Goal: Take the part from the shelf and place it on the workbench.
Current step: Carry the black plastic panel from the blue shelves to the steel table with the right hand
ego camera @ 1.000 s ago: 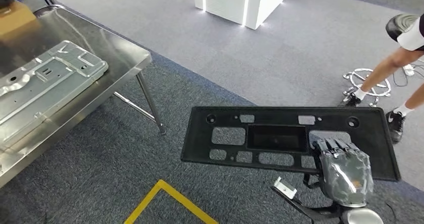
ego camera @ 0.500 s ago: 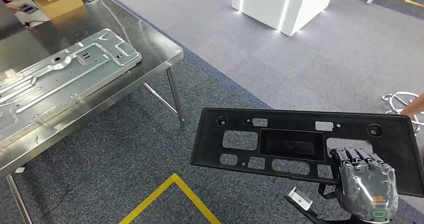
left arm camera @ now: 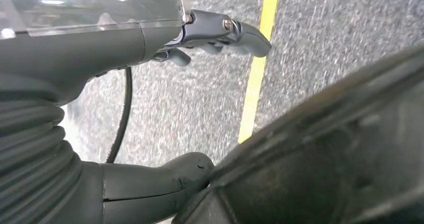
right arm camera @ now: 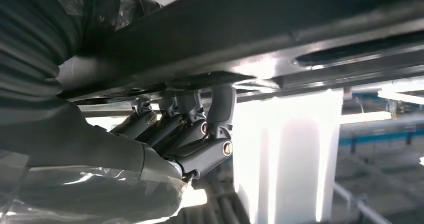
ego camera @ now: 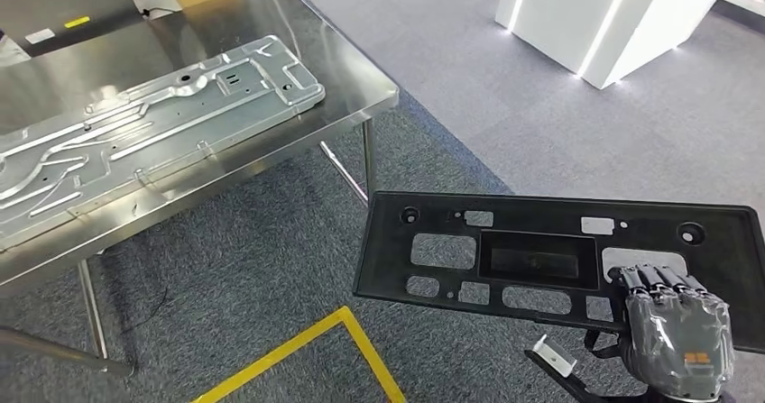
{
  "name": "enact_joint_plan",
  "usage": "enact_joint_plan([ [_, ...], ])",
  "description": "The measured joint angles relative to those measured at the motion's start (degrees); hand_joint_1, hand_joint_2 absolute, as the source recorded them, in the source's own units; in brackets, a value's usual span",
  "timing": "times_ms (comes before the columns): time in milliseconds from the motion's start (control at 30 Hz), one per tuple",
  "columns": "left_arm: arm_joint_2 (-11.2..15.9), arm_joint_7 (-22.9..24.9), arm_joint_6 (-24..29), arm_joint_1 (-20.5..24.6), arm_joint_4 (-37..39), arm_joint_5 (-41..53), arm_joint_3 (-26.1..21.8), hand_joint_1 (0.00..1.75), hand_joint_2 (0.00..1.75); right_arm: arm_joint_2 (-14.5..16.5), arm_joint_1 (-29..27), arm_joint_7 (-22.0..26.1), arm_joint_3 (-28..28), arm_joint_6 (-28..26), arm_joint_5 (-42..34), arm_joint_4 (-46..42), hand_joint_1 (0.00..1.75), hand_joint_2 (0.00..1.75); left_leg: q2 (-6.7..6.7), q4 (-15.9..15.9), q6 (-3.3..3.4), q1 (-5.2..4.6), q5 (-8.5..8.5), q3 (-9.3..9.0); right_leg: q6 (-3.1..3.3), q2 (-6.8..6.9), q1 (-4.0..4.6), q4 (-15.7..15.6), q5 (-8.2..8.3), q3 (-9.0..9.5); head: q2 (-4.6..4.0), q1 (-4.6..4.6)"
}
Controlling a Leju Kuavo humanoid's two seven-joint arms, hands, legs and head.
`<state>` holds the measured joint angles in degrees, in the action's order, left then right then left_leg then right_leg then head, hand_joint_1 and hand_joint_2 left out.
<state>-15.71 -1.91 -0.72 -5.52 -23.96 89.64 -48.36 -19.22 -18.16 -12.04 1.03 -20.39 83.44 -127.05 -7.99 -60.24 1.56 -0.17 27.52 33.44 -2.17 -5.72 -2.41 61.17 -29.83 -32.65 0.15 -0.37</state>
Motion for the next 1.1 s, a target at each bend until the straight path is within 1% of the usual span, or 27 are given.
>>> enact_joint_plan([
  [33,-0.11,0.15,-0.14,-0.15,-0.38,0.00,0.07,0.00,1.75,-0.04,-0.02,0.03,0.08,0.06,-0.02,-0.04,1.57,1.75,-0.73,0.04,-0.26,0.14,-0.08,0.28,0.45,0.84,0.00,0.06,0.03,-0.03,0.00,-0.03],
  [67,-0.20,0.51,-0.32,-0.32,-0.73,0.00,0.13,0.00,1.75,-0.07,0.01,0.05,0.11,0.20,-0.16,-0.04,1.57,1.75,-0.56,-0.15,-0.51,0.20,0.00,0.47,0.85,1.71,0.01,-0.10,0.04,0.09,0.00,-0.01],
  [100,-0.30,1.05,-0.69,-0.46,-1.13,0.00,0.25,0.00,1.75,-0.05,-0.02,0.07,0.12,0.34,-0.45,-0.04,1.57,1.75,0.59,-0.93,-0.78,0.17,0.46,0.83,1.24,2.59,-0.01,-0.29,0.06,0.27,0.00,-0.07],
  [133,-0.42,1.69,-1.53,-0.72,-1.88,0.00,0.47,0.00,1.75,0.00,-0.14,0.12,0.14,0.40,-0.84,0.01,1.57,1.75,2.42,-2.75,-1.03,0.13,1.51,1.68,1.60,3.55,-0.03,-0.47,0.05,0.46,0.00,-0.11],
  [167,-0.68,2.27,-2.88,-1.23,-3.17,0.00,0.79,0.00,1.75,0.05,-0.32,0.20,0.16,0.29,-1.23,0.15,1.57,1.75,4.71,-5.73,-1.27,0.11,3.08,3.11,1.88,4.51,0.11,-0.56,-0.04,0.63,0.00,-0.15],
  [200,-1.05,2.60,-4.58,-1.93,-4.95,0.00,1.16,0.00,1.75,0.13,-0.56,0.29,0.17,-0.04,-1.49,0.40,1.57,1.75,6.36,-9.36,-1.49,0.16,4.78,5.00,2.10,5.45,0.26,-0.59,-0.17,0.74,0.00,-0.20],
  [233,-1.47,2.72,-6.30,-2.74,-7.01,0.00,1.51,0.00,1.75,0.19,-0.76,0.43,0.18,-0.38,-1.61,0.72,1.57,1.75,7.22,-12.86,-1.64,0.27,6.11,6.91,2.23,6.41,0.41,-0.59,-0.32,0.80,0.00,-0.20],
  [267,-1.92,2.73,-7.73,-3.49,-8.98,0.00,1.78,0.00,1.75,0.23,-0.91,0.54,0.17,-0.66,-1.64,1.06,1.57,1.75,7.62,-15.07,-1.70,0.35,6.56,8.22,2.29,7.34,0.53,-0.59,-0.46,0.89,0.00,-0.20],
  [300,-2.25,2.72,-8.71,-4.10,-10.57,0.00,2.01,0.00,1.75,0.26,-0.99,0.62,0.17,-0.79,-1.66,1.35,1.57,1.75,7.80,-15.26,-1.66,0.38,5.91,8.52,2.28,8.20,0.62,-0.58,-0.63,1.02,0.00,-0.20],
  [333,-2.51,2.72,-9.31,-4.59,-11.84,0.00,2.20,0.00,1.75,0.28,-1.02,0.69,0.17,-0.81,-1.67,1.56,1.57,1.75,8.01,-13.28,-1.48,0.36,4.29,7.67,2.24,9.05,0.70,-0.59,-0.82,1.26,0.00,-0.21],
  [367,-2.72,2.72,-9.67,-5.05,-12.90,0.00,2.36,0.00,1.75,0.28,-1.02,0.71,0.17,-0.80,-1.70,1.71,1.57,1.75,8.68,-9.55,-1.09,0.24,2.09,5.85,2.18,9.82,0.79,-0.61,-1.04,1.60,0.00,-0.21],
  [400,-2.89,2.72,-9.85,-5.46,-13.92,0.00,2.52,0.00,1.75,0.30,-1.00,0.72,0.17,-0.80,-1.74,1.80,1.57,1.75,10.12,-5.72,-0.53,-0.09,0.55,3.90,2.09,10.55,0.92,-0.70,-1.27,1.96,0.00,-0.19],
  [467,-3.27,2.73,-9.99,-6.07,-15.57,0.00,2.77,0.00,1.75,0.31,-0.95,0.72,0.16,-0.76,-1.87,1.99,1.57,1.75,12.42,-0.70,0.56,-0.86,-0.84,1.45,1.63,11.79,1.11,-1.03,-1.58,2.57,0.00,-0.18],
  [500,-3.43,2.73,-10.02,-6.26,-16.13,0.00,2.85,0.00,1.75,0.32,-0.91,0.75,0.16,-0.73,-1.94,2.10,1.57,1.75,12.76,-0.14,0.90,-1.15,-0.60,1.31,1.35,12.39,1.17,-1.28,-1.64,2.82,0.00,-0.18],
  [567,-3.74,2.73,-10.04,-6.66,-16.85,0.00,2.90,0.00,1.75,0.31,-0.69,0.87,0.15,-0.61,-2.04,2.30,1.57,1.75,11.38,0.74,1.33,-0.99,-0.93,0.98,0.69,13.14,1.17,-1.73,-1.80,3.51,0.00,-0.17],
  [600,-3.94,2.73,-10.05,-6.83,-17.12,0.00,2.93,0.00,1.75,0.30,-0.53,0.97,0.14,-0.55,-2.08,2.40,1.57,1.75,10.63,1.40,1.59,-0.74,-1.18,0.51,0.43,12.14,1.14,-1.45,-2.15,3.69,0.00,-0.16],
  [633,-4.10,2.73,-10.10,-6.93,-17.41,0.00,2.97,0.00,1.75,0.29,-0.36,1.06,0.14,-0.48,-2.16,2.50,1.57,1.75,9.94,2.08,1.89,-0.50,-1.49,-0.02,0.25,10.46,1.10,-0.19,-3.02,3.32,0.00,-0.14],
  [700,-4.32,2.73,-10.28,-6.92,-17.82,-0.02,3.15,0.00,1.75,0.27,-0.08,1.19,0.12,-0.34,-2.47,2.77,1.57,1.75,8.57,2.72,2.29,-0.27,-1.82,-0.63,0.10,6.77,1.03,5.66,-6.01,0.41,0.00,-0.11],
  [733,-4.34,2.73,-10.43,-6.90,-17.98,-0.05,3.23,0.00,1.75,0.27,0.03,1.21,0.10,-0.27,-2.64,2.95,1.57,1.75,7.84,2.71,2.37,-0.29,-1.81,-0.66,0.04,6.06,1.02,9.39,-7.48,-1.75,0.00,-0.11],
  [767,-4.35,2.72,-10.56,-6.90,-18.09,-0.12,3.30,0.00,1.75,0.27,0.13,1.25,0.07,-0.20,-2.76,3.15,1.57,1.75,6.97,2.64,2.37,-0.29,-1.75,-0.70,-0.08,5.85,1.01,12.15,-8.01,-3.58,0.00,-0.11],
  [800,-4.36,2.72,-10.69,-6.93,-18.16,-0.19,3.32,0.00,1.75,0.27,0.21,1.27,0.03,-0.15,-2.83,3.38,1.57,1.75,6.07,2.51,2.33,-0.26,-1.65,-0.77,-0.19,5.81,0.96,13.11,-7.39,-4.60,0.00,-0.11],
  [833,-4.37,2.71,-10.80,-6.96,-18.21,-0.26,3.33,0.00,1.75,0.27,0.29,1.30,0.01,-0.11,-2.85,3.60,1.57,1.75,5.10,2.30,2.20,-0.20,-1.50,-0.86,-0.30,5.70,0.86,11.82,-5.55,-4.53,0.00,-0.11],
  [867,-4.38,2.70,-10.85,-6.97,-18.25,-0.34,3.35,0.00,1.75,0.27,0.38,1.31,-0.01,-0.10,-2.87,3.74,1.57,1.75,4.16,1.96,2.01,-0.11,-1.28,-0.95,-0.43,5.25,0.68,8.57,-2.97,-3.45,0.00,-0.11],
  [933,-4.37,2.70,-10.89,-6.94,-18.37,-0.58,3.38,0.00,1.75,0.27,0.71,1.32,-0.05,-0.10,-2.96,3.97,1.57,1.75,2.52,0.95,1.41,-0.06,-0.69,-0.65,-0.48,2.55,0.21,2.04,0.20,-0.91,0.00,-0.12],
  [1000,-4.33,2.73,-10.91,-6.98,-18.61,-1.04,3.43,0.00,1.75,0.27,1.02,1.34,-0.11,-0.13,-3.10,4.17,1.57,1.75,1.22,0.30,0.80,-0.11,-0.41,0.08,0.00,0.84,0.10,-0.23,0.34,-0.12,0.00,-0.13],
  [1067,-4.31,2.82,-10.94,-7.15,-18.78,-1.43,3.46,0.00,1.75,0.26,1.27,1.36,-0.15,-0.13,-3.18,4.32,1.57,1.75,0.34,0.28,0.29,-0.02,-0.49,0.51,0.83,2.00,0.19,-0.48,0.38,-0.07,0.00,-0.14],
  [1100,-4.31,2.87,-10.96,-7.21,-18.81,-1.56,3.49,0.00,1.75,0.26,1.42,1.37,-0.16,-0.12,-3.19,4.37,1.57,1.75,1.15,-0.10,0.02,-0.06,-0.26,0.71,1.25,2.67,0.18,-0.62,0.40,0.08,0.00,-0.16],
])
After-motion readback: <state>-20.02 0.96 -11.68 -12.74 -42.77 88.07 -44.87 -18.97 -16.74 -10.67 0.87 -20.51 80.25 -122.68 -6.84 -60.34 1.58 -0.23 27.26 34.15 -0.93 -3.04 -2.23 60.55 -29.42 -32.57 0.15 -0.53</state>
